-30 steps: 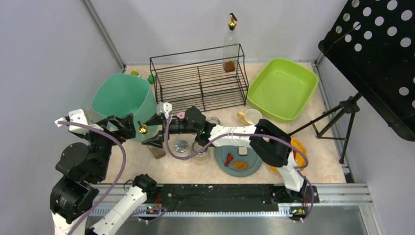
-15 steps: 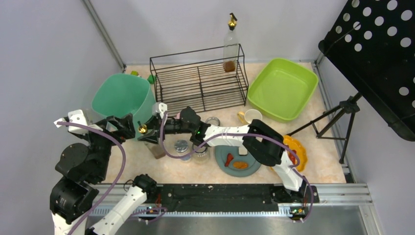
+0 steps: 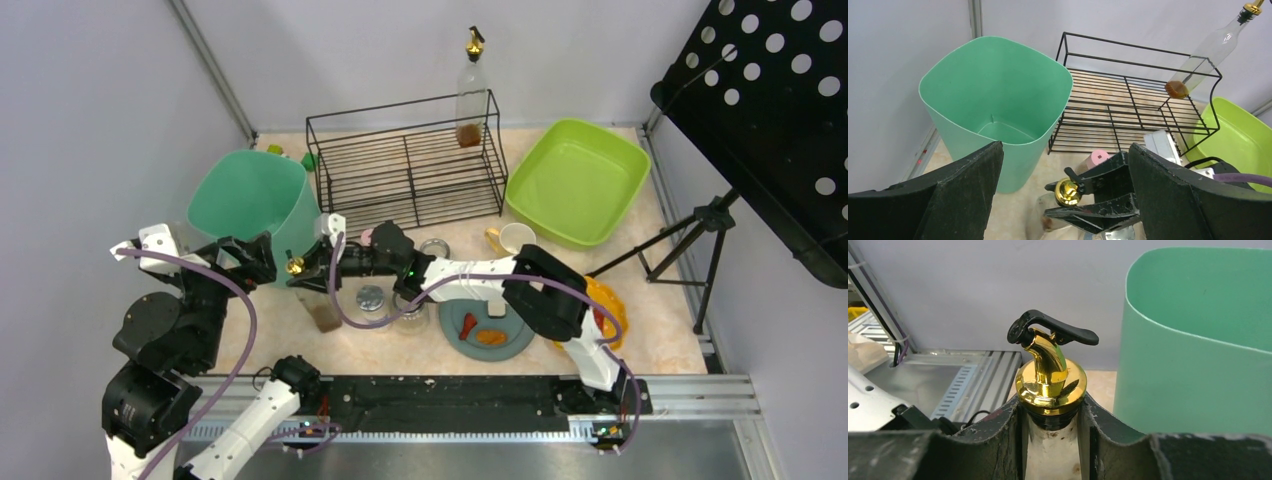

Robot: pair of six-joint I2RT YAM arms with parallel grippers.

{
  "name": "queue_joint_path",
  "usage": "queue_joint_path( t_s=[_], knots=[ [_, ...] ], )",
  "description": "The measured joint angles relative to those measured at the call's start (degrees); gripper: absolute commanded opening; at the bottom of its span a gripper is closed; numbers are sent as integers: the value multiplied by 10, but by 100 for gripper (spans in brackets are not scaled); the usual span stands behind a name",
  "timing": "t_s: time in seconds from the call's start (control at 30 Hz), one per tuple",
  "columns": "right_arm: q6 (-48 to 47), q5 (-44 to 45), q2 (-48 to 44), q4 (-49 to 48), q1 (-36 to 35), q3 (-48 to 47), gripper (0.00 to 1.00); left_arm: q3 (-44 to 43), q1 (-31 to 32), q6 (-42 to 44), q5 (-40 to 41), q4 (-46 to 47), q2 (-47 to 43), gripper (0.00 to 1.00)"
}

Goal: Clear the kitchen counter

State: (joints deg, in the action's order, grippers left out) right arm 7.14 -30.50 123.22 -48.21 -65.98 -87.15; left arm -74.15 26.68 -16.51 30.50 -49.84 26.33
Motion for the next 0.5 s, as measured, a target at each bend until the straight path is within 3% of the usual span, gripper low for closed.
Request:
queue_joint_path(
  t_s=[0.2, 0.5],
  knots=[
    [-22, 29, -71, 58, 0, 54, 0, -7, 0, 2, 6, 0, 0, 99],
    [-30, 61, -157, 83, 0, 44, 0, -11, 0, 5, 17, 0, 0, 99]
  ],
)
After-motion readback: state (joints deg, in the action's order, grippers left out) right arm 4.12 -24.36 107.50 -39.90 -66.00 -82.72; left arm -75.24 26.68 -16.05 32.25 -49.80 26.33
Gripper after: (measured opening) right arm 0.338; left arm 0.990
